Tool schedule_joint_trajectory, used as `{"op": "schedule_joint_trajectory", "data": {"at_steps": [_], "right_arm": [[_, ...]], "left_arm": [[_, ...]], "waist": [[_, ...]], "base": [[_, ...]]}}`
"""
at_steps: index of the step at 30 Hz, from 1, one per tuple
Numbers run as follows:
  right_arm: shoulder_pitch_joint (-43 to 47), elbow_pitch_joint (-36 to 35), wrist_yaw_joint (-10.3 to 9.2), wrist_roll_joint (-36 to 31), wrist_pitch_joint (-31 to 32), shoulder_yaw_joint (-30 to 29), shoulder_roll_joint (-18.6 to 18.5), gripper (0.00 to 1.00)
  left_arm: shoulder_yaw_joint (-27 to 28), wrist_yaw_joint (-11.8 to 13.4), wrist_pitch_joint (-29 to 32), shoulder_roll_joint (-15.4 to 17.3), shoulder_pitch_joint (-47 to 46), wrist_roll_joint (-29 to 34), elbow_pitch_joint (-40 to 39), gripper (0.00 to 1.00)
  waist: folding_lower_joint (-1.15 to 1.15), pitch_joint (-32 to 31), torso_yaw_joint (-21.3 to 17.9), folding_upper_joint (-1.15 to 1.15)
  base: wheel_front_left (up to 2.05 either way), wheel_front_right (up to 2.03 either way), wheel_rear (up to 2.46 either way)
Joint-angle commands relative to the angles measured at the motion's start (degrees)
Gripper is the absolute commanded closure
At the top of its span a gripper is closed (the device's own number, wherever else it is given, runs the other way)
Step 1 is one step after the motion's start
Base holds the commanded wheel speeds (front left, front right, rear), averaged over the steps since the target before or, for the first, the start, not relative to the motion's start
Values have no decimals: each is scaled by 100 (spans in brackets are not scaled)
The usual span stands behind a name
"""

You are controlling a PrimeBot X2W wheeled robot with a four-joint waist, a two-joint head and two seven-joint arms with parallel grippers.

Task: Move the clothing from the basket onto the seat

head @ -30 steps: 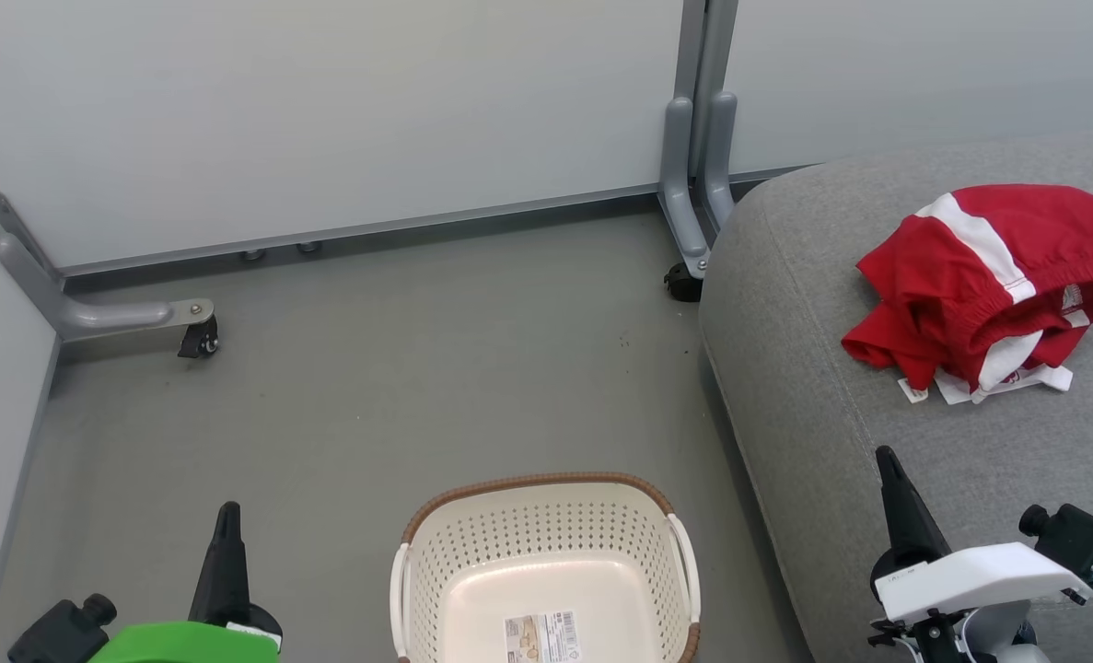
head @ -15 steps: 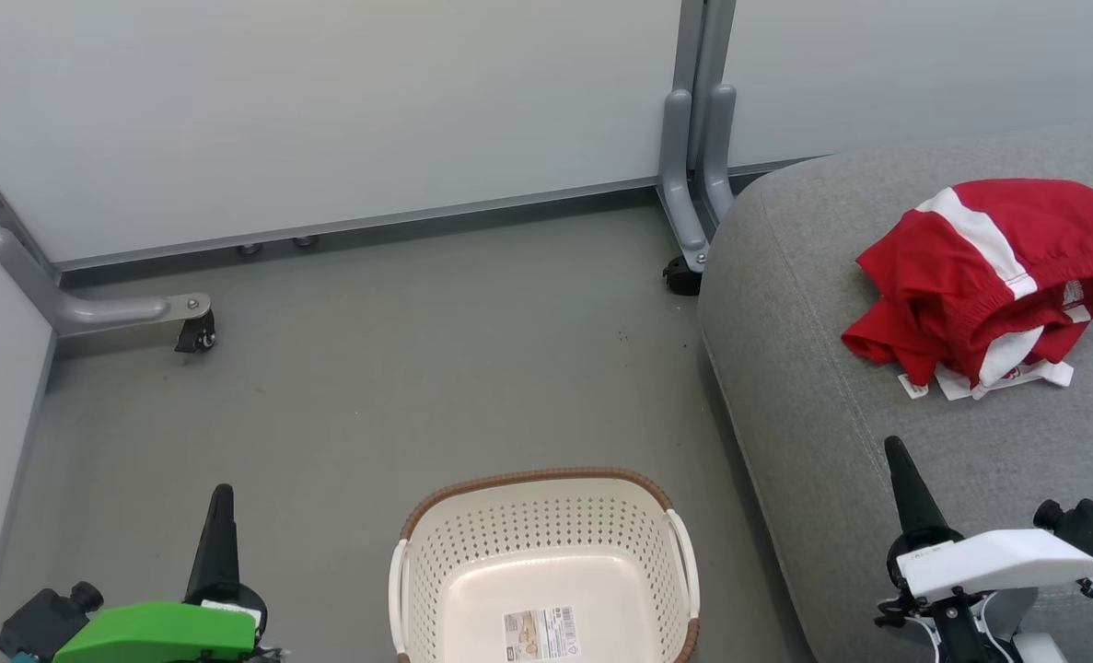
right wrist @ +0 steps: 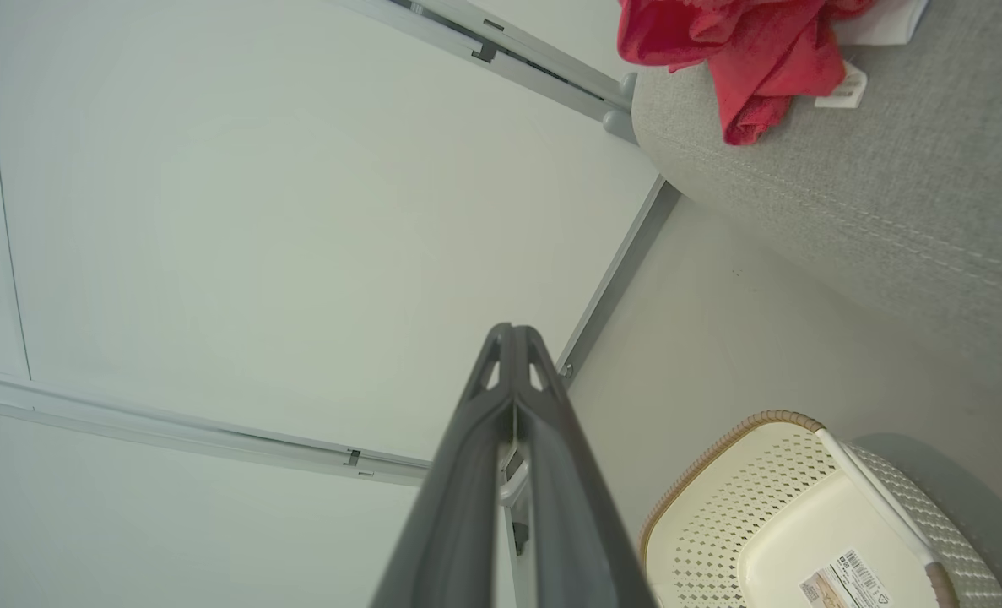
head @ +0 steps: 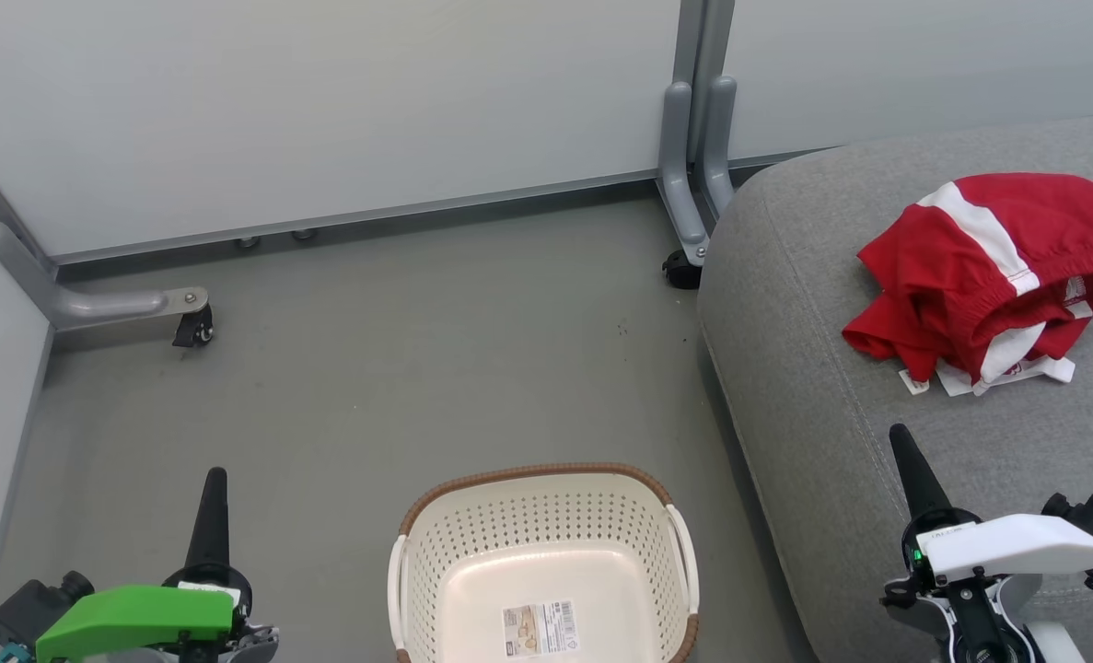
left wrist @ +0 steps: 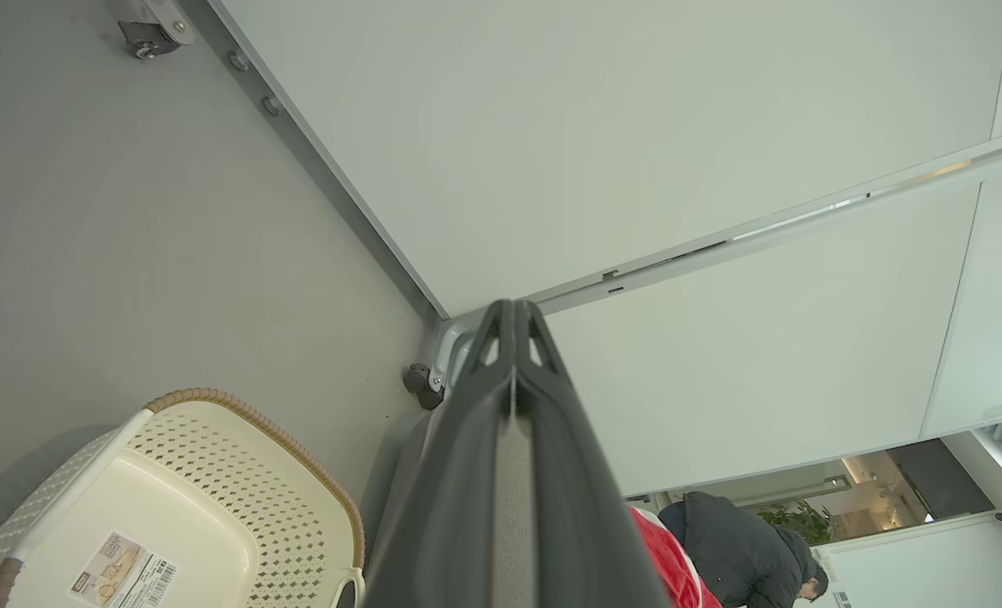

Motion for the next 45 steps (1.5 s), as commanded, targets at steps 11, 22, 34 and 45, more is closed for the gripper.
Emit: {"op": "schedule_joint_trajectory", "data": {"at_steps": [11, 22, 34, 45], "right_arm": [[-201, 56, 2, 689, 178, -126, -24, 100], [-296, 119, 2, 1232, 321, -222, -13, 100], [-387, 185, 2, 1754, 471, -317, 1, 100], [-461, 241, 1, 2204, 608, -404, 13, 100]], "left_arm": [[101, -24, 178, 34, -256, -620, 32, 100], [162, -26, 323, 24, -368, -1100, 81, 100], [235, -29, 465, 9, -481, -1566, 136, 100], [295, -31, 594, -6, -562, -1951, 177, 100]], "waist": [[0, 43, -5, 0], [0, 84, -10, 0], [0, 128, -15, 0], [0, 170, -20, 0]], "base": [[0, 0, 0], [0, 0, 0], [0, 0, 0], [0, 0, 0]]}}
